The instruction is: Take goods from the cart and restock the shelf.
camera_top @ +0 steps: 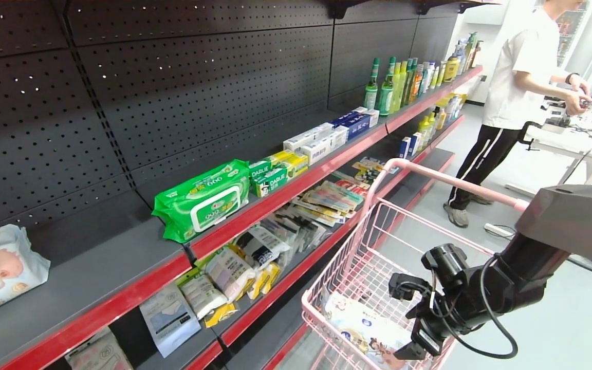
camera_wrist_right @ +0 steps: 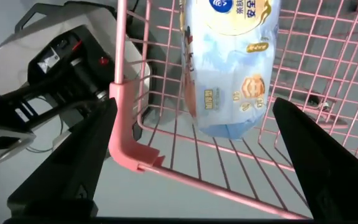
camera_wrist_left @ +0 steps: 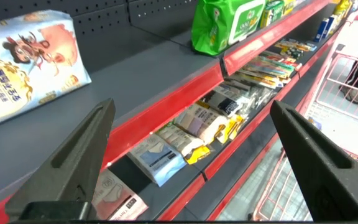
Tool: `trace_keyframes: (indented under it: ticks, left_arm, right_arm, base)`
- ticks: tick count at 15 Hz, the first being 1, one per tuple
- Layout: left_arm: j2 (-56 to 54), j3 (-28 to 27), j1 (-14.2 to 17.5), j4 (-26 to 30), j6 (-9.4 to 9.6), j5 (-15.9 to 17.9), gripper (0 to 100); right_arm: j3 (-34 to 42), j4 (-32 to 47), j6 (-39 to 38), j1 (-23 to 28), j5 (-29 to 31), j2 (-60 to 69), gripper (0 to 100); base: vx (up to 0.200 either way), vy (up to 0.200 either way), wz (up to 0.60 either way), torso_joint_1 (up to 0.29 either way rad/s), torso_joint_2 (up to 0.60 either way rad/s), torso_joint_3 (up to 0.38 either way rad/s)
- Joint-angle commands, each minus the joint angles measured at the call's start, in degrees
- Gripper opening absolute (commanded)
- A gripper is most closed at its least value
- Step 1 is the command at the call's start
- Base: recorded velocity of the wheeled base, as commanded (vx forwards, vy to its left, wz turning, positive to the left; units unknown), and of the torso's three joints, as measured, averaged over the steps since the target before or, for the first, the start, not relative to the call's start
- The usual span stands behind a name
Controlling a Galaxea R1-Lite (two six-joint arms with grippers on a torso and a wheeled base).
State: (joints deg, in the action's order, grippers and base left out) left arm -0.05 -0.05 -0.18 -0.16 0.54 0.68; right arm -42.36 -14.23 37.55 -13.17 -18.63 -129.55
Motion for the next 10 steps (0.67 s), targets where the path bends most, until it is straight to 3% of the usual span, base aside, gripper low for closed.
trace_keyframes:
  ticks: [1, 8, 10]
  left_arm:
    - [0.0, 0.0, 0.0, 0.0, -0.01, 0.0, 100]
    - [0.0, 0.0, 0.0, 0.0, 0.08, 0.0, 100]
    - [0.0, 0.0, 0.0, 0.0, 0.08, 0.0, 100]
  right_arm:
    - [-0.4, 0.0, 0.2, 0.1, 0.0, -0.5, 100]
    - [-1.5, 0.0, 0.3, 1.2, -0.3, -0.8, 100]
    - [-1.8, 0.0, 2.1, 3.1, -0.2, -0.8, 100]
  base:
    - [0.0, 0.0, 0.0, -0.154, 0.34, 0.178]
    - [0.0, 0.0, 0.0, -0.145, 0.34, 0.191]
    - [0.0, 0.0, 0.0, -0.023, 0.05, 0.031]
